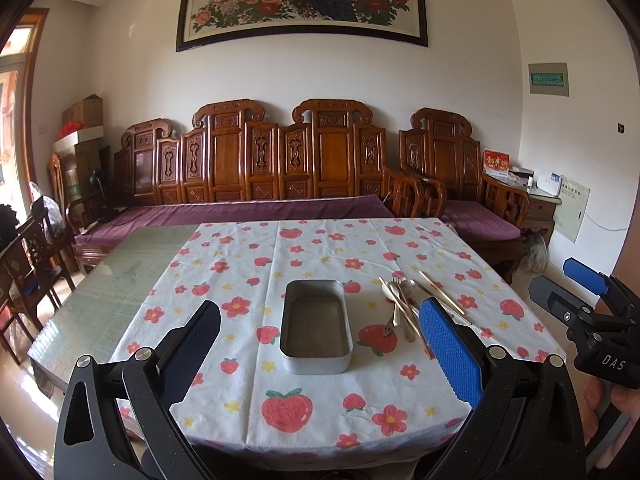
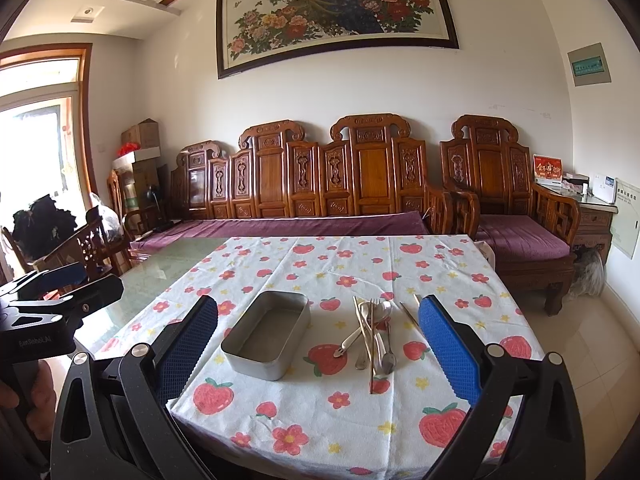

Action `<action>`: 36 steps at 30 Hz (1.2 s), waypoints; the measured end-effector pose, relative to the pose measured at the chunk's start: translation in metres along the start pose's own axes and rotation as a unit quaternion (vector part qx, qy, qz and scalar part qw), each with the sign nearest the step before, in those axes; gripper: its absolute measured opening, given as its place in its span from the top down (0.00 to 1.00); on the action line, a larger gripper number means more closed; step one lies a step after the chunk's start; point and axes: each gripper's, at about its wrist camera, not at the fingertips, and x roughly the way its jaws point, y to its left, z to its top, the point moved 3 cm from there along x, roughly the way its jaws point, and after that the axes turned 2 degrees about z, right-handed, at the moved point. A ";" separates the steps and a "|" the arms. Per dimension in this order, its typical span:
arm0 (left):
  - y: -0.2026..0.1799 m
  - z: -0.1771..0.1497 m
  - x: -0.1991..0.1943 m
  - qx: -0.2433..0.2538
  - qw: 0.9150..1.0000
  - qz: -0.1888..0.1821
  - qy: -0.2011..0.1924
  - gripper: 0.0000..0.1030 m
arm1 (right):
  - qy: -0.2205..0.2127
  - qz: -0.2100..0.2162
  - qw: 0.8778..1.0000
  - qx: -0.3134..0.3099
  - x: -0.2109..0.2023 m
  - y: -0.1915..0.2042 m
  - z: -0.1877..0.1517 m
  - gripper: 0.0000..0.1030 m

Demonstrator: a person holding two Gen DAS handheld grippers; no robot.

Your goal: Organize utensils

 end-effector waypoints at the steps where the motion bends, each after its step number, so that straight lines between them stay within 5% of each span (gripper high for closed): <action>1: -0.001 -0.001 0.003 0.002 1.000 -0.001 0.006 0.06 | 0.001 0.001 1.000 0.000 0.002 -0.002 -0.001 0.02; 12: 0.000 -0.032 0.065 0.018 0.996 -0.021 0.084 0.06 | 0.037 -0.011 0.999 0.010 0.045 -0.034 -0.027 0.04; 23: -0.006 -0.044 0.125 0.036 0.992 -0.039 0.118 0.06 | 0.080 -0.028 0.996 0.018 0.113 -0.077 -0.060 0.32; 36: -0.019 -0.050 0.191 0.053 0.985 -0.068 0.149 0.06 | 0.129 -0.046 0.990 0.033 0.195 -0.136 -0.077 0.54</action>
